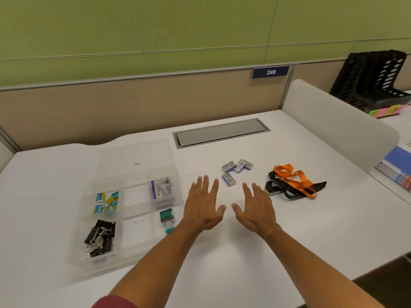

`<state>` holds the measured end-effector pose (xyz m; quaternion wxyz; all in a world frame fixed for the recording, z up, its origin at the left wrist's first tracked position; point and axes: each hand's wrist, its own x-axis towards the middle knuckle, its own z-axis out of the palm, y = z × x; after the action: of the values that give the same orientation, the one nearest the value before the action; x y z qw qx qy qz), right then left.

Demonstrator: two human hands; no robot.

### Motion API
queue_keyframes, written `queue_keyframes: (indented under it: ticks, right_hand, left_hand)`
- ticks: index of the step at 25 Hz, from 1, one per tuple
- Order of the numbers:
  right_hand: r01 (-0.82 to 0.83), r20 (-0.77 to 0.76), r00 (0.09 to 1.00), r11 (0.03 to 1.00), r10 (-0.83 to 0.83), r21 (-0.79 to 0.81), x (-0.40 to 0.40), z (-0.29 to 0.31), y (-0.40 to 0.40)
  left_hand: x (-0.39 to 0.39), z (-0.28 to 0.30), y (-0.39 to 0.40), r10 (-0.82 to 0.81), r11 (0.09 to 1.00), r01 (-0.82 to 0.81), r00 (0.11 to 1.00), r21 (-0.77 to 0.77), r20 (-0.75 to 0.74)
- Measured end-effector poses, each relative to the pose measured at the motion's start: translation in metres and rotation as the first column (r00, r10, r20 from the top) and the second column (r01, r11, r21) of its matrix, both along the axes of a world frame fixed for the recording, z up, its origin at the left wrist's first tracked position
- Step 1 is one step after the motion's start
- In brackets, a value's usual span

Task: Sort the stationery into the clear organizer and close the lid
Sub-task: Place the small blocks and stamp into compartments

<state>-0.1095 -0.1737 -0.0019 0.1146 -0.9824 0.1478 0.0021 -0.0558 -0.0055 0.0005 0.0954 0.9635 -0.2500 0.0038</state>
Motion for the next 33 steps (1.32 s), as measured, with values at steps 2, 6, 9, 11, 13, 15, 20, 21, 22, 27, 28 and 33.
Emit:
queue_keyframes:
  ticks: [2,6,9,11,13,15,20,21,22,27,28,33]
  right_hand:
    - [0.039,-0.010,0.999,0.999,-0.038,0.023,-0.003,-0.005,-0.016]
    - [0.094,-0.010,0.996,0.995,-0.094,0.032,-0.005,-0.014,-0.047]
    - [0.122,0.020,0.992,0.993,-0.122,0.001,-0.007,-0.020,-0.067]
    - [0.142,0.045,0.989,0.990,-0.141,-0.025,-0.006,-0.022,-0.078]
    - [0.148,0.068,0.987,0.989,-0.146,-0.030,-0.004,-0.022,-0.089]
    - [0.152,0.064,0.987,0.988,-0.149,-0.036,-0.001,-0.023,-0.099]
    - [0.131,0.059,0.989,0.991,-0.133,0.035,0.008,-0.024,-0.117]
    - [0.119,0.055,0.991,0.991,-0.122,0.058,0.010,-0.024,-0.120]
    - [0.108,0.048,0.993,0.991,-0.112,0.083,0.011,-0.025,-0.124]
    - [0.105,0.040,0.993,0.987,-0.111,0.124,0.022,-0.028,-0.135]
    - [0.115,0.047,0.992,0.987,-0.121,0.113,0.025,-0.028,-0.137]
    - [0.135,0.035,0.990,0.983,-0.140,0.123,0.038,-0.030,-0.142]
  left_hand:
    - [-0.005,-0.006,-0.018,-0.012,1.000,0.012,1.000,0.006,-0.027]
    - [-0.012,-0.016,-0.051,-0.039,0.999,0.040,0.995,0.014,-0.092]
    - [-0.016,-0.022,-0.077,-0.071,0.997,0.073,0.986,0.011,-0.151]
    - [-0.017,-0.022,-0.093,-0.091,0.996,0.093,0.979,0.004,-0.181]
    - [-0.018,-0.021,-0.109,-0.115,0.993,0.115,0.973,-0.009,-0.202]
    - [-0.017,-0.020,-0.122,-0.131,0.991,0.127,0.966,-0.031,-0.225]
    - [-0.008,-0.014,-0.152,-0.136,0.988,0.111,0.954,-0.107,-0.266]
    - [-0.005,-0.013,-0.157,-0.133,0.987,0.101,0.953,-0.128,-0.273]
    - [-0.003,-0.013,-0.162,-0.128,0.986,0.090,0.951,-0.144,-0.282]
    - [0.006,-0.018,-0.181,-0.123,0.979,0.066,0.945,-0.192,-0.304]
    - [0.007,-0.018,-0.184,-0.110,0.978,0.047,0.945,-0.205,-0.307]
    - [0.017,-0.018,-0.196,-0.032,0.976,-0.036,0.951,-0.214,-0.308]
